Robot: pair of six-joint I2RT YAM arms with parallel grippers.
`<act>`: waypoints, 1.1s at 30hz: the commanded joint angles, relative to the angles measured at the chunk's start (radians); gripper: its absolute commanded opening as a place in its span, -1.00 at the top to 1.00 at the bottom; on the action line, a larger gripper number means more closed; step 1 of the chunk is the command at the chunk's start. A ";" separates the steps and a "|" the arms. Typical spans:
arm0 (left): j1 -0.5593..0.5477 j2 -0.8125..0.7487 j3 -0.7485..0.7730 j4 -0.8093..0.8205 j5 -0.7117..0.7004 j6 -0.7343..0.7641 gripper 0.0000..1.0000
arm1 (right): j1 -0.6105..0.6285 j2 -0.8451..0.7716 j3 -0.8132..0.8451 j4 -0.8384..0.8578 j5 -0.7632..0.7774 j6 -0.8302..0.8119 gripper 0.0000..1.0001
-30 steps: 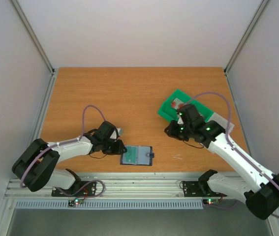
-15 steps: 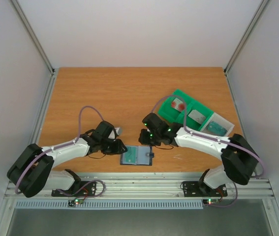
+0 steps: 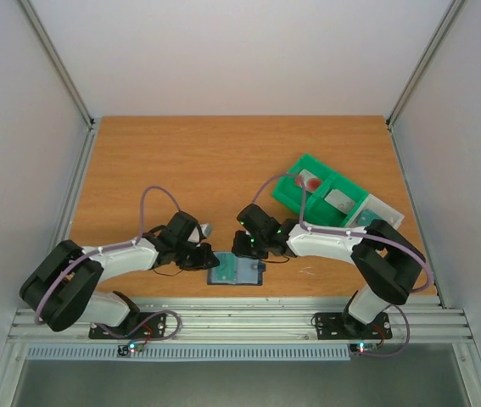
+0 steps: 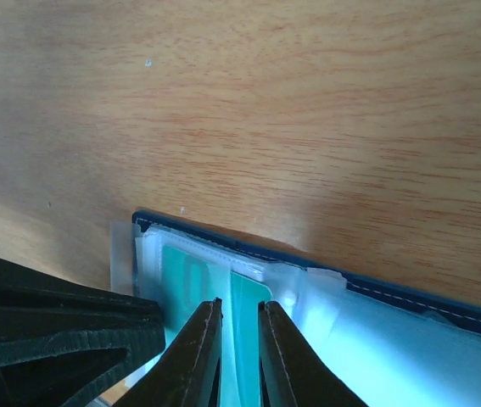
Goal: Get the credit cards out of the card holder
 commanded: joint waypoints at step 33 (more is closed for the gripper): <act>0.002 0.028 -0.038 0.041 -0.027 0.020 0.79 | 0.015 0.067 -0.062 0.135 -0.065 0.009 0.76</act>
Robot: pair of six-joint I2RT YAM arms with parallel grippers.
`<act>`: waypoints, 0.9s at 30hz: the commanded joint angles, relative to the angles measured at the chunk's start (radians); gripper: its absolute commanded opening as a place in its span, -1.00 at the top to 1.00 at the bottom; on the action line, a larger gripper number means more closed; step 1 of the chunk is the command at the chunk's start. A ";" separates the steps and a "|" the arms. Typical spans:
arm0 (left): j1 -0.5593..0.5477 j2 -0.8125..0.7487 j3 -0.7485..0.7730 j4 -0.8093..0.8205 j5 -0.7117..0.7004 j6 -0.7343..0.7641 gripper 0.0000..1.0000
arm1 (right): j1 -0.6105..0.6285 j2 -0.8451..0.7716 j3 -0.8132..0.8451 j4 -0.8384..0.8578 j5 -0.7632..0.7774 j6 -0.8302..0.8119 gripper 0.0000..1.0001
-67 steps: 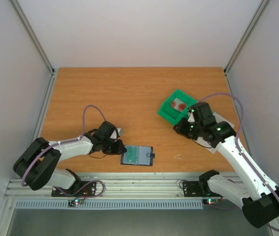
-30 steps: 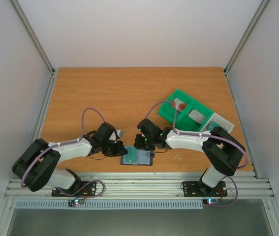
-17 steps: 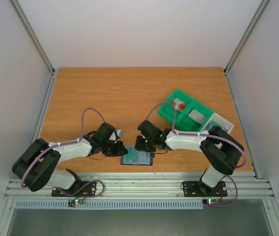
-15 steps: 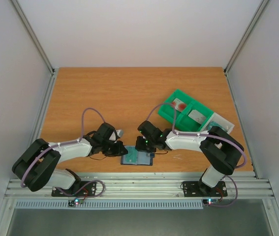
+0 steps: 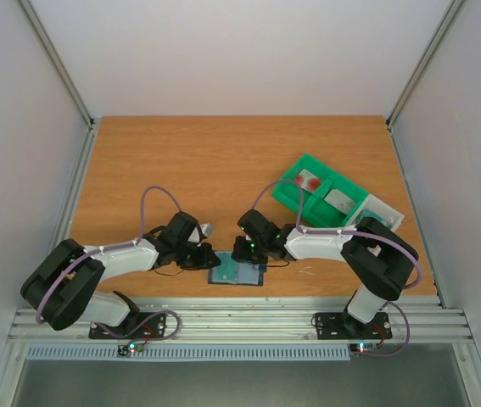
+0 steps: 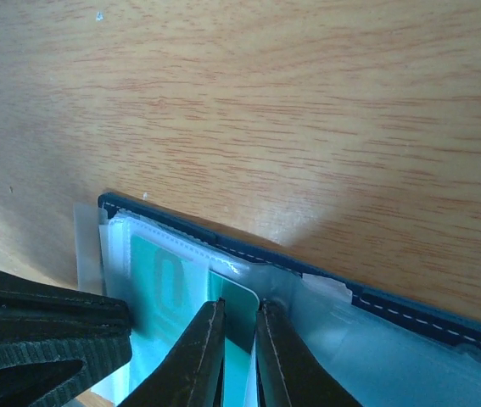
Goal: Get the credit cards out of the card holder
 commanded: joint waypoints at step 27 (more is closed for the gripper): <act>0.002 0.015 -0.028 -0.015 -0.049 0.030 0.65 | 0.008 -0.054 -0.025 -0.023 0.054 -0.018 0.98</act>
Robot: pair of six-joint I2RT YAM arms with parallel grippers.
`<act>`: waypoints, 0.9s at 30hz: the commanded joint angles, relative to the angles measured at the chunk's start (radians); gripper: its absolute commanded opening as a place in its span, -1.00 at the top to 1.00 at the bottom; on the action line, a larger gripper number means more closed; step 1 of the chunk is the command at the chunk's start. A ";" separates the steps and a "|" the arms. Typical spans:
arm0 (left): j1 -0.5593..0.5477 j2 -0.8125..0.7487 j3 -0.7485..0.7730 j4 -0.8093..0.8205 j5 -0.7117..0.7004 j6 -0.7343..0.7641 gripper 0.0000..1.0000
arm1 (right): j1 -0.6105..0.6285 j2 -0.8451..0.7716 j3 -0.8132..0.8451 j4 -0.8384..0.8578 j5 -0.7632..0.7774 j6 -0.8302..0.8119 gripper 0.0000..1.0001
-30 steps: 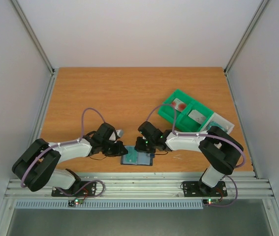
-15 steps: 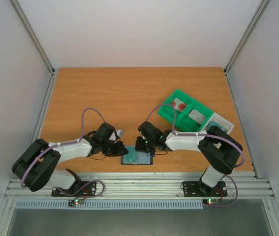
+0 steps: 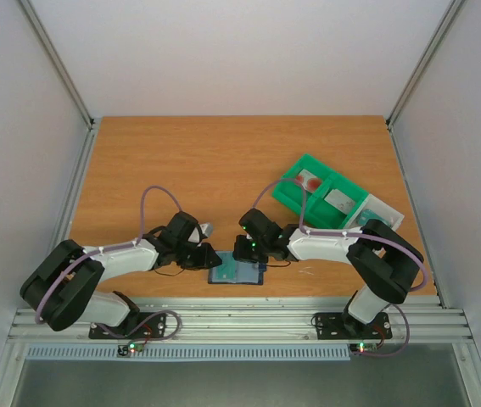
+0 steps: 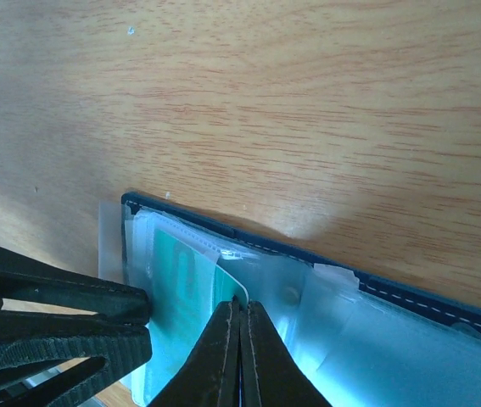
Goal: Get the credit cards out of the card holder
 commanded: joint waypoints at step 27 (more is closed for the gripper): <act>0.001 0.043 -0.031 0.008 -0.017 0.024 0.83 | -0.029 -0.031 -0.156 0.211 -0.045 0.015 0.73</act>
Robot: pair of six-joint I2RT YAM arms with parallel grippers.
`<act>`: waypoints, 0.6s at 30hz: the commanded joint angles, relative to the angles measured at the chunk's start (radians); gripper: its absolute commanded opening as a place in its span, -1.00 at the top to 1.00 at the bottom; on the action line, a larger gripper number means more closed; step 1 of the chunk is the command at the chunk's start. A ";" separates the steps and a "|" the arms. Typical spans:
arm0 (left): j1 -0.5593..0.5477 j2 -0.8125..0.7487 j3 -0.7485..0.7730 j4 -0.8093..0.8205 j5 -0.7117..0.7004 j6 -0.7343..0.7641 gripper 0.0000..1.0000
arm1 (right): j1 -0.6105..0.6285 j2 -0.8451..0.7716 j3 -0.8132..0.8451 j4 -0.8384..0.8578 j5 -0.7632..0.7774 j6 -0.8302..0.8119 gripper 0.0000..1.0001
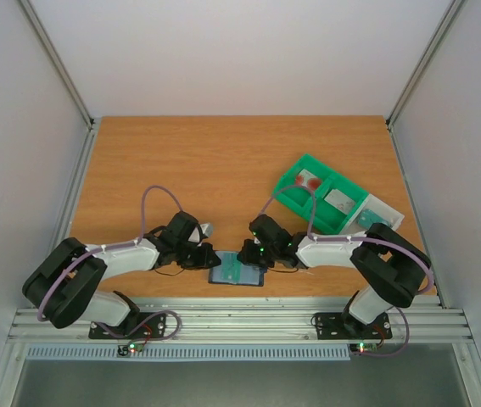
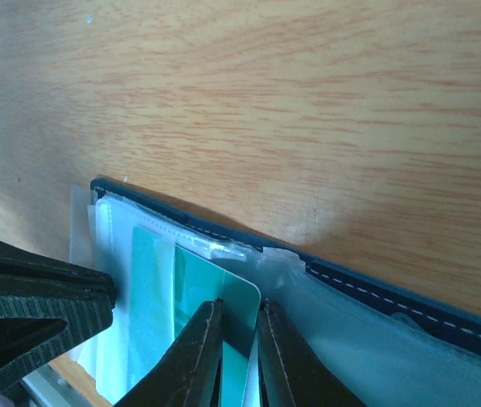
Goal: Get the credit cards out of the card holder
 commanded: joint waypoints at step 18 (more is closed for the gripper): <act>0.001 0.027 -0.030 -0.010 -0.033 0.004 0.80 | -0.008 -0.091 0.013 -0.128 0.091 -0.040 0.98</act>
